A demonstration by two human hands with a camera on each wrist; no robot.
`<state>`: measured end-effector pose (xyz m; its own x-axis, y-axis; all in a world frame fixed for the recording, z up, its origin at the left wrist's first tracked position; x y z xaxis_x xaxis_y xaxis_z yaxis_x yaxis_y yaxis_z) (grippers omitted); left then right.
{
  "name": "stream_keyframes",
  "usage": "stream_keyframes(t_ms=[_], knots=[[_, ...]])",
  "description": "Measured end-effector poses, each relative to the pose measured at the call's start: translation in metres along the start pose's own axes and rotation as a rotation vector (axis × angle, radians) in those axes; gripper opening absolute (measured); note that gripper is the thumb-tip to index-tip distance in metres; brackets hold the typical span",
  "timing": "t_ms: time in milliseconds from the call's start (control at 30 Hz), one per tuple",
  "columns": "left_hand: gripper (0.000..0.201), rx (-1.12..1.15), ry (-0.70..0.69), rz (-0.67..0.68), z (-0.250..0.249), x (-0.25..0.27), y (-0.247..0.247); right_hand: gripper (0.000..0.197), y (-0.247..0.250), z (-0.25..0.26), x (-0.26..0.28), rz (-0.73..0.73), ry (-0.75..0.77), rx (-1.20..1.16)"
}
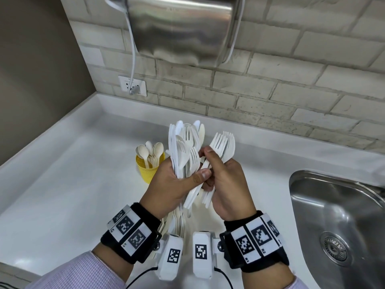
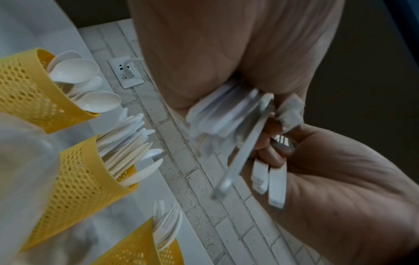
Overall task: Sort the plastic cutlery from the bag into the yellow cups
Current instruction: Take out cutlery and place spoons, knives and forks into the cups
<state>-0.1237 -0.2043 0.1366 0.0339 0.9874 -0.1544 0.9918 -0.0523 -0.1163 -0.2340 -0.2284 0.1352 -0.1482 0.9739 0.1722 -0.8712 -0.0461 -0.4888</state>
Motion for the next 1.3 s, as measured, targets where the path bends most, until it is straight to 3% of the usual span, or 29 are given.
stream_keyframes(t_ms=[133, 233, 300, 467, 667, 800, 933, 1100, 1167, 1300], knots=[[0.037, 0.041, 0.014, 0.005, 0.0, 0.001, -0.002, 0.031, -0.006, -0.005, 0.0, 0.063, -0.098, -0.043], [0.024, 0.076, 0.039, 0.025, 0.001, 0.003, -0.006, 0.051, -0.013, -0.012, 0.001, 0.14, -0.208, -0.273], [0.024, 0.083, 0.046, 0.027, 0.0, 0.003, -0.007, 0.054, -0.011, -0.011, 0.0, 0.137, -0.216, -0.343], [0.029, 0.056, 0.053, 0.012, -0.005, 0.003, -0.007, 0.045, 0.002, -0.004, 0.002, -0.009, -0.118, -0.19], [0.032, -0.044, 0.029, 0.012, -0.01, 0.001, -0.006, 0.029, 0.001, 0.003, 0.003, -0.028, 0.014, 0.026], [0.041, -0.147, -0.008, 0.007, -0.014, 0.001, -0.009, 0.026, 0.001, 0.0, 0.001, -0.065, 0.057, -0.113], [0.03, -0.166, 0.004, -0.001, -0.012, 0.003, -0.009, 0.022, 0.014, 0.014, -0.004, -0.174, 0.133, -0.168], [0.023, -0.202, 0.049, -0.081, -0.006, 0.003, 0.003, 0.023, 0.036, 0.07, 0.009, -0.277, 0.404, -0.348], [0.026, -0.22, 0.028, -0.111, -0.011, 0.003, 0.006, 0.026, 0.042, 0.083, 0.016, -0.273, 0.499, -0.253], [0.026, -0.228, -0.011, -0.147, -0.011, 0.0, 0.01, 0.017, 0.018, 0.08, 0.03, -0.124, 0.552, 0.244]])
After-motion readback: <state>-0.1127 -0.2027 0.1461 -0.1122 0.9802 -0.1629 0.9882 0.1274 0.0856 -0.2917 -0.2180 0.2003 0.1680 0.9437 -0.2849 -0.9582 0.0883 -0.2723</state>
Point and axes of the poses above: each hand's wrist, its own x-axis away from the middle knuckle, its own y-axis out of the back of the hand, z = x × y, the point moved 9 cm from there along -x, towards the middle knuckle, and after that the axes turned 10 degrees about -x, right-handed, at the moved point
